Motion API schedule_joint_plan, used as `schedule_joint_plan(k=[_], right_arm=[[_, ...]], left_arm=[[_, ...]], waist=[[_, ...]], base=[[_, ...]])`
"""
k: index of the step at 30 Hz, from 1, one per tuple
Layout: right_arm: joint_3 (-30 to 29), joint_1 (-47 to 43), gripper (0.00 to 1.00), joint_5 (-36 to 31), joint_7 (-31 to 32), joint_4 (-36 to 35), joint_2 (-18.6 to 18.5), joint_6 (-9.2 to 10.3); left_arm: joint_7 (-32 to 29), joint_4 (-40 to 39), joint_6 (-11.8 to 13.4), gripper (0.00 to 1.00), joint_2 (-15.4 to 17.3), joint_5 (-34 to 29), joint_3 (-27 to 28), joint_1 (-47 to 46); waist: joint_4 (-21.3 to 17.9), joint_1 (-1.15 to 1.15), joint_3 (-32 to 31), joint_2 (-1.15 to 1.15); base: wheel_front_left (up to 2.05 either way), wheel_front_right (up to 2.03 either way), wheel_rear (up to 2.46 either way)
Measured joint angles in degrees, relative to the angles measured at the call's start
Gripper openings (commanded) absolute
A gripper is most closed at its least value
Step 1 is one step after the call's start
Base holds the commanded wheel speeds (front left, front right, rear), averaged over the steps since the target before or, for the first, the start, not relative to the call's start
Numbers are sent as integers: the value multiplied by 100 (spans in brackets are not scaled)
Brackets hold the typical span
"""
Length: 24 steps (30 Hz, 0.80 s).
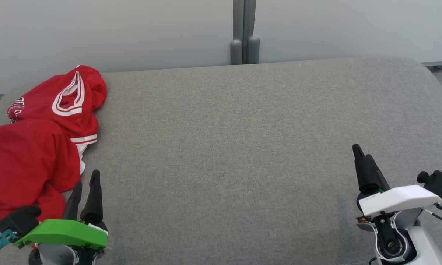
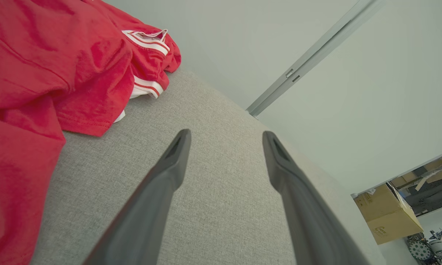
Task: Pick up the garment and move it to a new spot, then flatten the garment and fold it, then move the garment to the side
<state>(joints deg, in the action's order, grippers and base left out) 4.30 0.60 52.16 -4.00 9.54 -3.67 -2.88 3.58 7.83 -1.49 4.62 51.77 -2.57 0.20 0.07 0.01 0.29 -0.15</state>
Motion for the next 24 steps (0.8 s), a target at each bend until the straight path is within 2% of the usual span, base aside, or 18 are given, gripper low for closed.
schedule_joint_plan(k=[7,24], right_arm=[[170,-9,100,-658,-110,-36,-15,152],[534,-21,100,-2080,-414,-183,-16,349]], left_arm=[[125,-79,120,100,-11,-665,-119,170],[435,-321,361,100,-45,-2163,-261,246]], waist=[[-6,0,15,0],[-40,0,68,0]], base=[[0,0,0],[0,0,0]])
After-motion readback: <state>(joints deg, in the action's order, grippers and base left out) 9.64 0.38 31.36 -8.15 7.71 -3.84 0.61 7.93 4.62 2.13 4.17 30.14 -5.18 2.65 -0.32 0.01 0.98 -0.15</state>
